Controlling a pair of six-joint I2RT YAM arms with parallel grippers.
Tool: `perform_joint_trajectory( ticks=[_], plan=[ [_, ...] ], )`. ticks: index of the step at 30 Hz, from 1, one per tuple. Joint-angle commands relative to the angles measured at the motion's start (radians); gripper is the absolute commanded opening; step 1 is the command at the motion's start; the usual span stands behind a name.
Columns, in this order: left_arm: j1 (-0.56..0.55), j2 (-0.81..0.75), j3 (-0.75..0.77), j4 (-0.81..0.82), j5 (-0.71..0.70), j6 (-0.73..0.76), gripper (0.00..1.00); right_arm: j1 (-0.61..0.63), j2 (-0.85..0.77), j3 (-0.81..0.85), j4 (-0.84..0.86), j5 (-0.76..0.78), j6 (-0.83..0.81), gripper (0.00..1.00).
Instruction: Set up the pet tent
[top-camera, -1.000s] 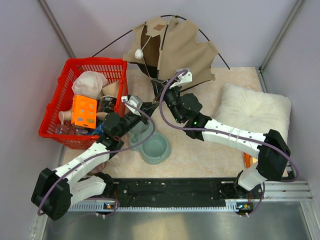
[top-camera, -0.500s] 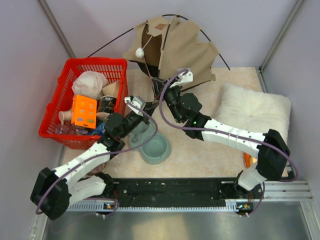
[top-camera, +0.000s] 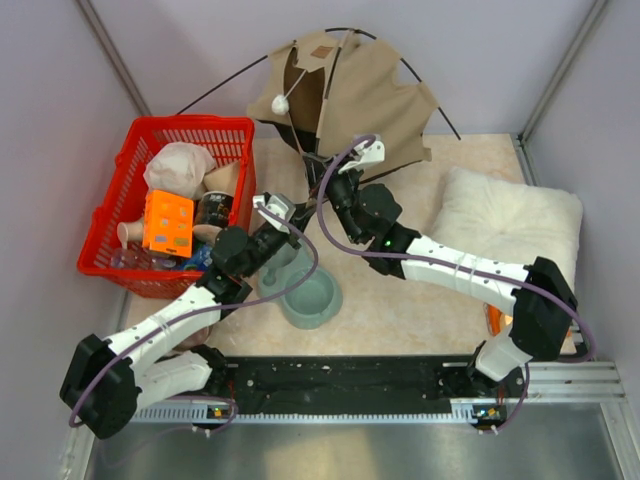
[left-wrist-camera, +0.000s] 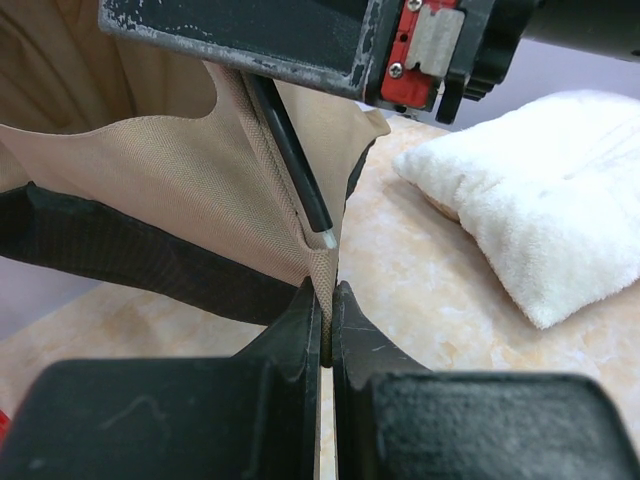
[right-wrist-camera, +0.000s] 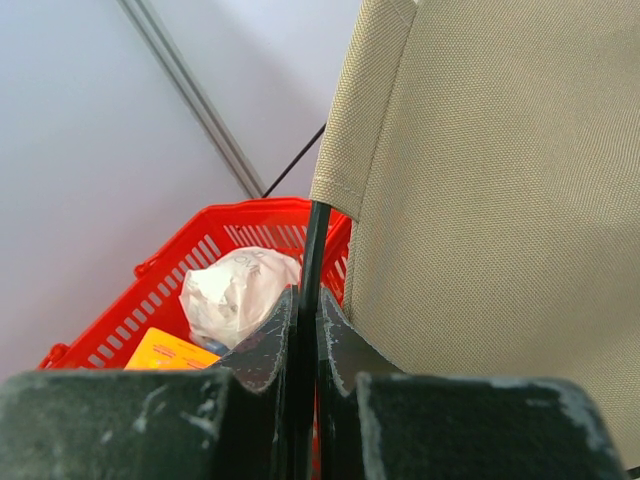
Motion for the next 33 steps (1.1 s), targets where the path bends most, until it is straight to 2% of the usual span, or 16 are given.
perform_joint_trajectory(
  ticks=[1, 16, 33],
  plan=[
    [-0.046, 0.013, -0.063, -0.301, 0.143, -0.022, 0.0, -0.101, -0.03, 0.139, 0.315, 0.16, -0.032, 0.0],
    [-0.047, -0.021, -0.066, -0.304, 0.121, -0.026, 0.0, -0.127, -0.002, 0.122, 0.286, 0.156, -0.006, 0.0],
    [-0.047, -0.064, -0.06, -0.296, 0.118, -0.068, 0.0, -0.142, -0.004, 0.107, 0.277, 0.165, -0.059, 0.0]
  ],
)
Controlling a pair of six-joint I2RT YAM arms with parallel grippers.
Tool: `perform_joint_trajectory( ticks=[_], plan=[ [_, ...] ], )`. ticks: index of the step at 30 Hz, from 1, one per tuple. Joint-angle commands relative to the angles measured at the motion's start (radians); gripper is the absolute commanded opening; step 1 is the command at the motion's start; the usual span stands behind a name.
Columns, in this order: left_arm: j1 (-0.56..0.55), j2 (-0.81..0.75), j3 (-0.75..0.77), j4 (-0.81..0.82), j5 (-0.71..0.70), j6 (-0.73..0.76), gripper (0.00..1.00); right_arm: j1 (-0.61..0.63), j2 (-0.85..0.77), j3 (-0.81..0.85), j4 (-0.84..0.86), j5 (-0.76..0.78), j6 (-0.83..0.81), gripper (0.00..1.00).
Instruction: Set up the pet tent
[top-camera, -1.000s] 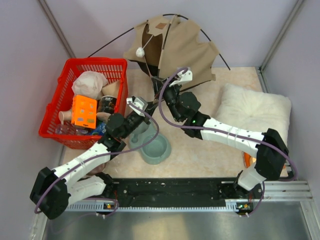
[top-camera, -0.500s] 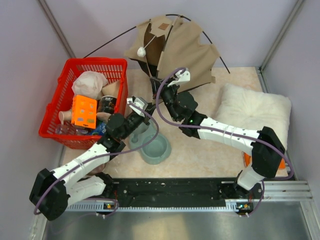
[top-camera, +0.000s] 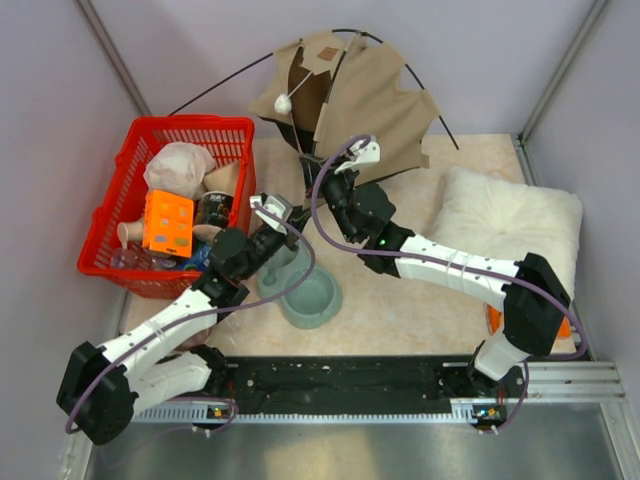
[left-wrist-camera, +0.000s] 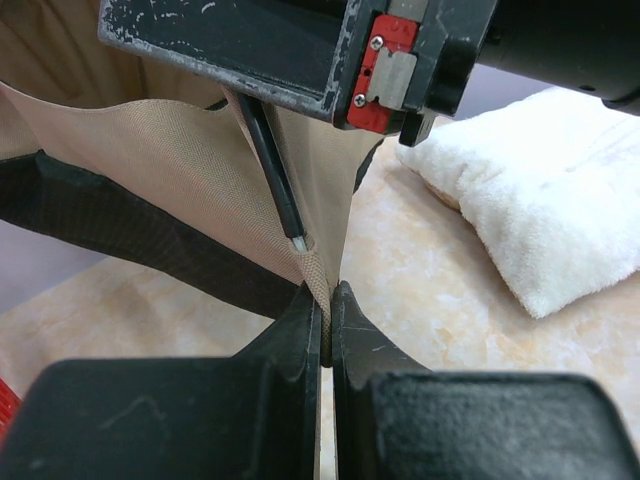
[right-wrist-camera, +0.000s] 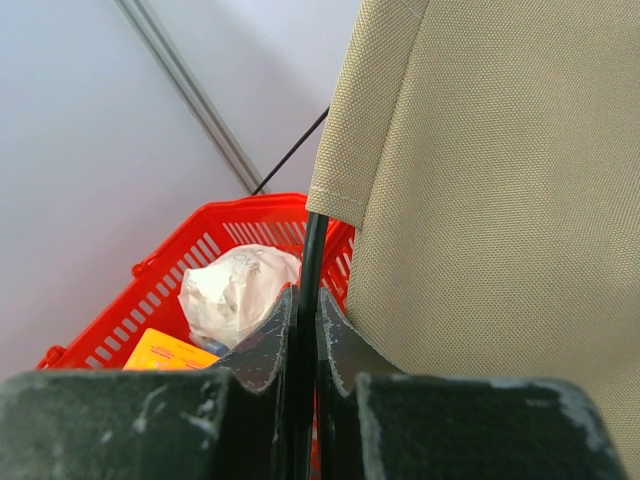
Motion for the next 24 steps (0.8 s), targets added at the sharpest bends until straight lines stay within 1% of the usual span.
perform_joint_trajectory(
  ticks=[1, 4, 10, 12, 15, 20, 24],
  plan=[
    [-0.044, -0.021, -0.055, -0.228, 0.142, -0.052, 0.0, -0.133, -0.047, 0.096, 0.251, 0.16, -0.08, 0.0],
    [-0.044, -0.017, -0.041, -0.234, 0.133, -0.051, 0.0, -0.133, -0.055, 0.076, 0.241, 0.14, -0.065, 0.0],
    [-0.044, -0.001, 0.008, -0.25, 0.113, -0.147, 0.0, -0.132, -0.096, 0.007, 0.229, 0.082, -0.017, 0.0],
    [-0.044, -0.001, 0.028, -0.259, 0.107, -0.166, 0.0, -0.132, -0.111, 0.001, 0.187, 0.062, 0.015, 0.0],
    [-0.044, 0.006, 0.051, -0.269, 0.1, -0.187, 0.0, -0.126, -0.13, -0.017, 0.176, 0.03, 0.046, 0.0],
    [-0.044, 0.017, 0.078, -0.265, 0.084, -0.21, 0.0, -0.112, -0.15, -0.039, 0.178, 0.014, 0.05, 0.0],
    [-0.044, 0.026, 0.095, -0.253, 0.107, -0.236, 0.0, -0.106, -0.138, -0.037, 0.173, 0.014, 0.043, 0.0]
  ],
)
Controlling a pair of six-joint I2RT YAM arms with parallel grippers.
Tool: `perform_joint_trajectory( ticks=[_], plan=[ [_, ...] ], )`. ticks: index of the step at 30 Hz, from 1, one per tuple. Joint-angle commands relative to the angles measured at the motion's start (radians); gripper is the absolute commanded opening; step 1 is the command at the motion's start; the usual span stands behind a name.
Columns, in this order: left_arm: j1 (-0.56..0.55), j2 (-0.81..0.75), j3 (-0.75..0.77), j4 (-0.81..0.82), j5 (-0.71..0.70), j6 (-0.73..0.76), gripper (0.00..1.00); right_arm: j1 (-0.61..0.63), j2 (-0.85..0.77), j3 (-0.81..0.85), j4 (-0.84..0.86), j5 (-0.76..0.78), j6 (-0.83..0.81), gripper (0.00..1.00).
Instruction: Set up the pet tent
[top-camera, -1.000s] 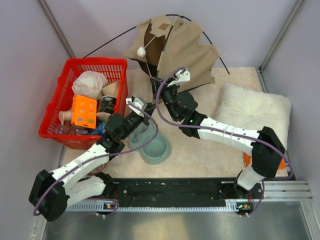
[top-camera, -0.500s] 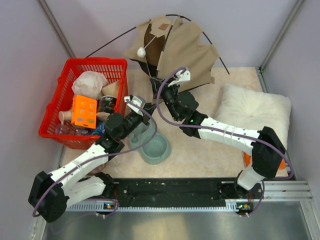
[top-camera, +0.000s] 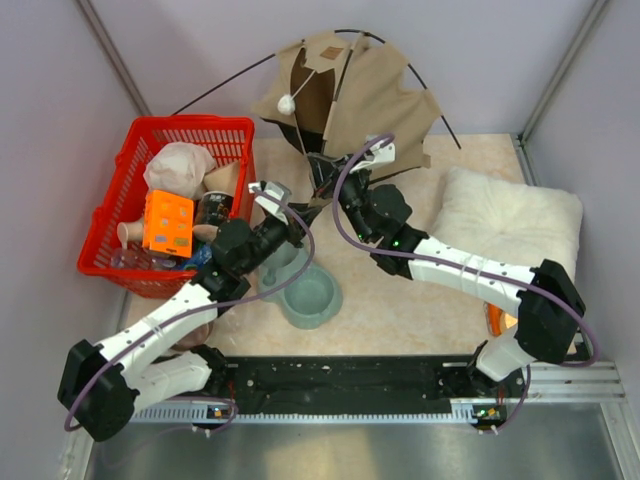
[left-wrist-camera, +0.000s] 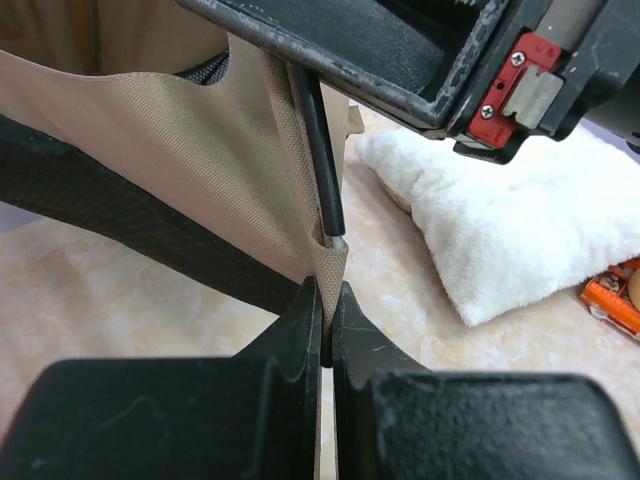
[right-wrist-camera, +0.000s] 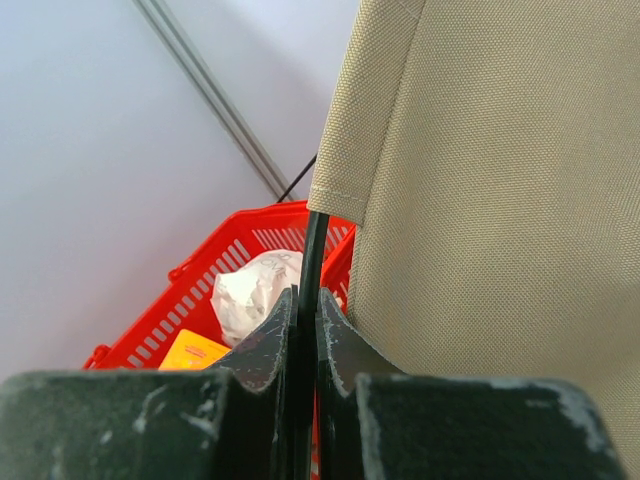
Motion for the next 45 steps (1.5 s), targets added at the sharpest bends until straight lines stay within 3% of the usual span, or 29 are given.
perform_joint_trajectory(
  ticks=[1, 18, 30, 45],
  plan=[
    [-0.03, 0.01, 0.011, -0.133, 0.121, -0.074, 0.0, -0.074, -0.055, 0.033, 0.156, 0.097, -0.037, 0.0],
    [-0.03, -0.022, 0.052, -0.114, 0.164, -0.104, 0.0, -0.043, -0.024, 0.018, 0.164, 0.134, -0.125, 0.0],
    [-0.03, -0.007, 0.065, -0.101, 0.167, -0.12, 0.0, -0.005, -0.032, 0.018, 0.167, 0.065, -0.091, 0.0],
    [-0.03, -0.058, 0.105, -0.09, 0.167, -0.16, 0.0, -0.003, -0.038, -0.031, 0.17, 0.132, -0.163, 0.0]
  ],
)
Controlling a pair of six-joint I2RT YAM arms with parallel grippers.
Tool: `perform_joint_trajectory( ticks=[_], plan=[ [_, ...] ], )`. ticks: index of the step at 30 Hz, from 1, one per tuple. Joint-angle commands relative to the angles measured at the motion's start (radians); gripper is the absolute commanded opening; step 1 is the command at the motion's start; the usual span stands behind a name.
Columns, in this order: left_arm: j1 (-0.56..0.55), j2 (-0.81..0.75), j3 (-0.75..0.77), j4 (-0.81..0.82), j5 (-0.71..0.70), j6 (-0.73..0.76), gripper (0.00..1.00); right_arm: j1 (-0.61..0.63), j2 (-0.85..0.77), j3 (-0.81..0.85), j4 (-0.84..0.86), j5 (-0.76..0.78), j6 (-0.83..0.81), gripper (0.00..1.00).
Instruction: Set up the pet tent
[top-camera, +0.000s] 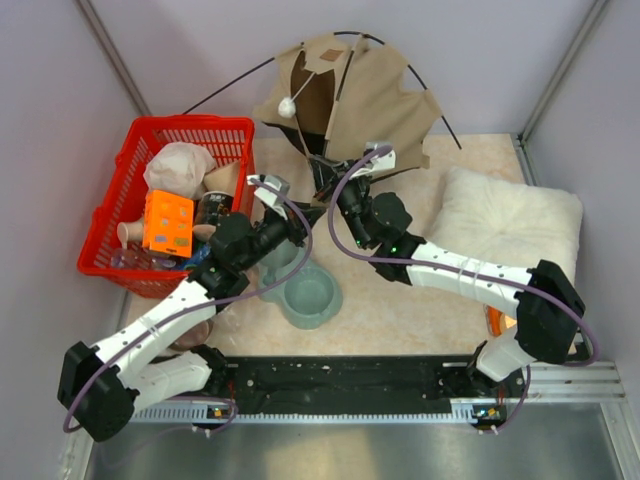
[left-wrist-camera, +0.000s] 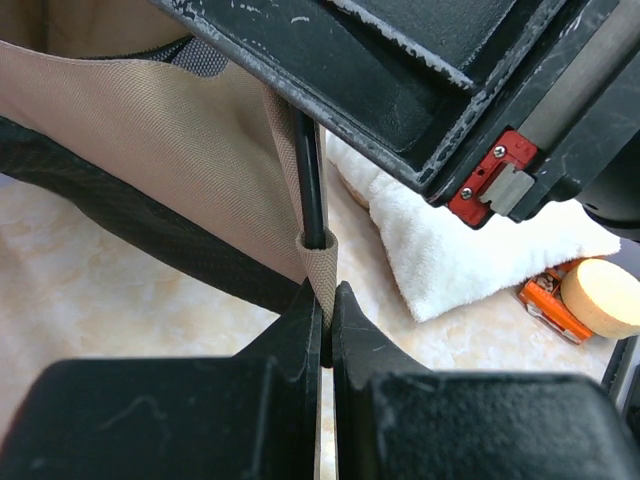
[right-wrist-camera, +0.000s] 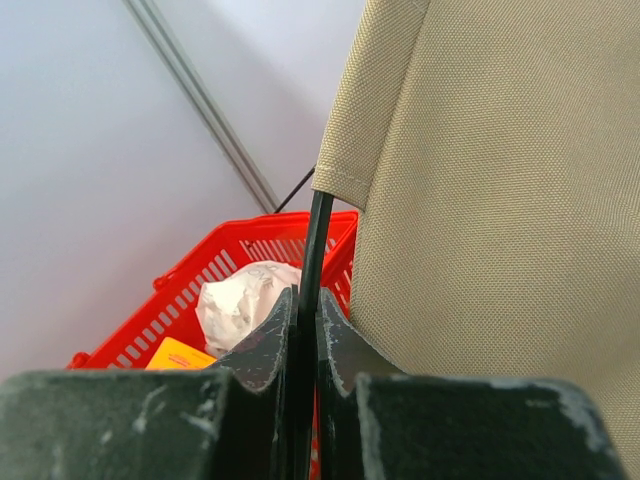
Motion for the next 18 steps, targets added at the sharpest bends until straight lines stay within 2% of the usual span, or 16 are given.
perform_joint_trajectory(
  ticks=[1, 7, 14, 18],
  plan=[
    [-0.03, -0.06, 0.043, -0.008, 0.118, -0.045, 0.0, -0.027, -0.038, 0.01, 0.084, 0.069, -0.083, 0.0],
    [-0.03, -0.042, 0.068, 0.009, 0.097, -0.059, 0.0, -0.016, -0.054, -0.005, 0.058, -0.014, -0.071, 0.0],
    [-0.03, -0.01, 0.147, -0.079, 0.074, -0.05, 0.0, -0.004, -0.064, -0.011, 0.034, -0.015, -0.063, 0.0],
    [-0.029, -0.019, 0.167, -0.102, 0.074, -0.05, 0.11, -0.004, -0.063, -0.034, 0.023, -0.006, -0.055, 0.0]
  ],
)
